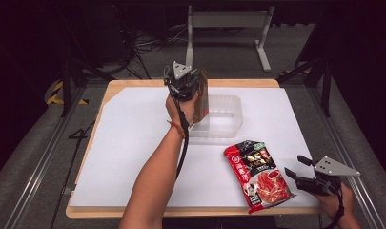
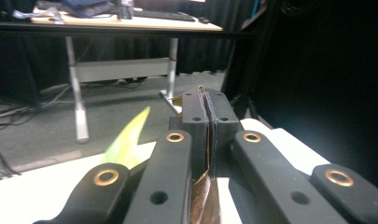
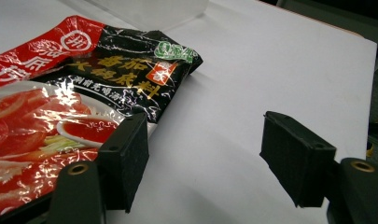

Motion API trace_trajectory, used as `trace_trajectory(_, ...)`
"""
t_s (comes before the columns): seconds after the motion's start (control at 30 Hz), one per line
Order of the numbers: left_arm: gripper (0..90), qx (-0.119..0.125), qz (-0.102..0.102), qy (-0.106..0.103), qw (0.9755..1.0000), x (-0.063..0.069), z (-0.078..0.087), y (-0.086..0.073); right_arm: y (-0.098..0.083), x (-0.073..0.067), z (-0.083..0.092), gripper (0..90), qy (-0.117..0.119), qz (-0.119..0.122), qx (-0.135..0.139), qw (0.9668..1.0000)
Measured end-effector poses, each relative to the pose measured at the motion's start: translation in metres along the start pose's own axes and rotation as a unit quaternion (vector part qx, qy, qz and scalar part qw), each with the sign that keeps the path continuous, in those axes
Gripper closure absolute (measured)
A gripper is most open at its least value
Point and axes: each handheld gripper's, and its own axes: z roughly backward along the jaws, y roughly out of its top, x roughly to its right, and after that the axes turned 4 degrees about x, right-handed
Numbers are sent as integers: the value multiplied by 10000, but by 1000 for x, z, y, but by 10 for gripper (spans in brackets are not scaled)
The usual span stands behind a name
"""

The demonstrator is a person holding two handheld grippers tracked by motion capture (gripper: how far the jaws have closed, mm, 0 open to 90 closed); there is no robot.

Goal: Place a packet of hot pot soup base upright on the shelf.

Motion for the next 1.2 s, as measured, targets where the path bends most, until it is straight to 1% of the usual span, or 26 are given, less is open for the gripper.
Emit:
trace_trajectory(0.07, 880, 10, 176, 36, 9998, -1, -4, 0, 0, 0, 0, 326, -6, 54, -4, 10000)
trace_trajectory(0.1, 880, 16, 182, 117, 9998, 0, -5, -1, 0, 0, 1, 326, -15, 37, 10, 10000)
trace_trajectory(0.13, 880, 75, 137, 147, 9998, 2, -6, 0, 0, 0, 1, 327, -14, 11, 28, 10000)
trace_trajectory(0.17, 879, 91, 150, 91, 9998, 3, -7, -1, 0, 0, 1, 328, -13, 9, 42, 10000)
trace_trajectory(0.23, 878, 95, 265, -39, 9996, 6, -8, -7, 0, 0, 1, 328, -19, 49, 7, 10000)
trace_trajectory(0.27, 878, 95, 265, -39, 9996, 6, -8, -7, -1, -1, 1, 329, -16, 55, 1, 10000)
trace_trajectory(0.3, 877, 159, 264, -173, 9994, 10, -6, -14, -1, -1, 1, 332, -9, 55, 4, 10000)
trace_trajectory(0.33, 876, 159, 264, -173, 9994, 10, -6, -14, -1, -1, 1, 332, -9, 55, 4, 10000)
trace_trajectory(0.37, 875, 118, 214, -257, 9994, 13, -5, -18, -1, -1, 1, 333, -13, 74, -9, 10000)
trace_trajectory(0.4, 875, 108, 192, -291, 9993, 15, -4, -21, -1, -1, 1, 332, -9, 64, -21, 10000)
trace_trajectory(0.43, 874, 103, 200, -371, 9991, 15, -2, -24, -1, -1, 0, 333, -12, 54, -29, 10000)
trace_trajectory(0.47, 874, 69, 172, -409, 9990, 14, -1, -26, -1, -1, 0, 332, -12, 52, -34, 10000)
trace_trajectory(0.5, 873, 51, 103, -364, 9993, 15, -1, -28, -1, -1, 0, 332, -14, 64, -36, 10000)
trace_trajectory(0.53, 873, 42, 0, -391, 9992, 14, 0, -29, -1, -2, 0, 332, -15, 72, -35, 10000)
trace_trajectory(0.57, 872, 19, 51, -451, 9990, 12, 1, -31, 0, -2, 0, 331, -8, 96, -32, 9999)
trace_trajectory(0.67, 871, -17, 33, -556, 9984, 10, 4, -36, 0, -3, -1, 331, -22, 119, -40, 9999)
trace_trajectory(0.7, 871, -15, -17, -567, 9984, 10, 5, -37, 0, -2, -1, 331, -21, 104, -36, 9999)
trace_trajectory(0.77, 871, 5, -12, -679, 9977, 11, 7, -39, -1, -2, -1, 332, -17, 102, -34, 9999)
trace_trajectory(0.8, 871, 0, -81, -676, 9977, 12, 9, -39, -1, -2, -1, 332, -9, 102, -38, 9999)
trace_trajectory(0.83, 871, 0, -81, -676, 9977, 12, 9, -39, -1, -2, -1, 332, -8, 103, -42, 9999)
trace_trajectory(0.87, 871, -12, -188, -744, 9971, 14, 11, -40, -1, -2, -1, 333, 5, 100, -37, 9999)
trace_trajectory(0.9, 871, -27, -208, -750, 9970, 14, 12, -40, 0, -2, -1, 333, 9, 108, -29, 9999)
trace_trajectory(0.97, 870, 10, -182, -783, 9968, 14, 13, -41, 0, -2, 0, 333, -3, 114, -34, 9999)
trace_trajectory(1.0, 870, 18, -107, -867, 9962, 13, 15, -42, 0, -2, 0, 332, -7, 113, -29, 9999)
trace_trajectory(1.07, 868, 35, 8, -923, 9957, 11, 15, -43, 0, -2, 0, 332, -3, 89, -22, 10000)
trace_trajectory(1.2, 867, -24, -101, -923, 9957, 13, 12, -43, 0, -3, -2, 332, -2, 121, -65, 9999)
